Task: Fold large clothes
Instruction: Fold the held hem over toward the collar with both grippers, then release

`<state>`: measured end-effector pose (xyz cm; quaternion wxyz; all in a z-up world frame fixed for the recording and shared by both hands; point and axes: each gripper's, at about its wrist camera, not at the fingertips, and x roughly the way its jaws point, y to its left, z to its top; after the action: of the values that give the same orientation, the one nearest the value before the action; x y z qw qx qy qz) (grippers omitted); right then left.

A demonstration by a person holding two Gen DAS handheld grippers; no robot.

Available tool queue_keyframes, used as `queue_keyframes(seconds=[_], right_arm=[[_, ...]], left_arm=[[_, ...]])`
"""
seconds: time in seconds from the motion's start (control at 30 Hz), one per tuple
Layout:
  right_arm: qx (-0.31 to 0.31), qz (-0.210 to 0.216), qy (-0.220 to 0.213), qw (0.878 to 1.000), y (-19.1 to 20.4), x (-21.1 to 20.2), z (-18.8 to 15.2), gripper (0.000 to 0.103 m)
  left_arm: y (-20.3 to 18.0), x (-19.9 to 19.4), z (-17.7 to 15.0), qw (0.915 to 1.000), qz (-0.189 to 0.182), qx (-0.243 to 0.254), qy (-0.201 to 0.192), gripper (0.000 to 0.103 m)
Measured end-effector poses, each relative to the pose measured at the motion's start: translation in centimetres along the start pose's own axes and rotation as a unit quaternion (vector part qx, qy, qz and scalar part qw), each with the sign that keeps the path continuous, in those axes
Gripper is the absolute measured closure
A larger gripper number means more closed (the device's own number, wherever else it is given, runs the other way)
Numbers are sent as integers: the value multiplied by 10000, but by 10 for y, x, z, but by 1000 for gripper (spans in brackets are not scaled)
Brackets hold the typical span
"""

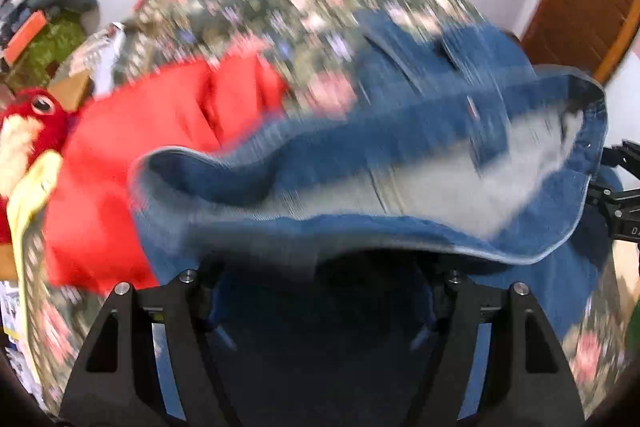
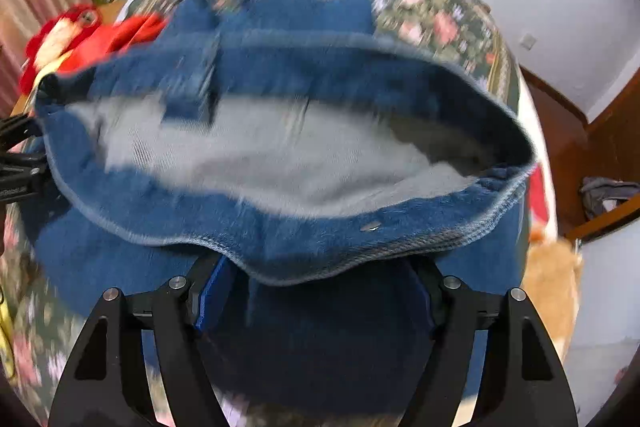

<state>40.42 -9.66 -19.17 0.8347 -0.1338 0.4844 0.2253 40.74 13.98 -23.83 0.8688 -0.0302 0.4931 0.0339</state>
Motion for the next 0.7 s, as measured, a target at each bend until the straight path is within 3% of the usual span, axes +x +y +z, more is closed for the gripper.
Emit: queue_keyframes(seconds=[0.07,0.17,0.27,0.4,0.7], right_arm=[[335,-74,-370,9987,-12,-9,21,35],[969,-461,-916,9900,-30,-30,45,33],[1241,-73,-1072,9864,-34,-39,45,33],[947,244,-778,9922,-8,-30,27,33],[-100,776,-336,9964,68,-19,-17,33]], left_arm=[[15,-6,23,9994,115,-242,-202,32],[42,-26,50,9928,647,-659,-764,32],[66,-40,57,9898,445,-997,-913,32],[65,-42,38,9933,264,-856,-724,32],[-2,-28,-32,9995,-296,-15,-66,32]])
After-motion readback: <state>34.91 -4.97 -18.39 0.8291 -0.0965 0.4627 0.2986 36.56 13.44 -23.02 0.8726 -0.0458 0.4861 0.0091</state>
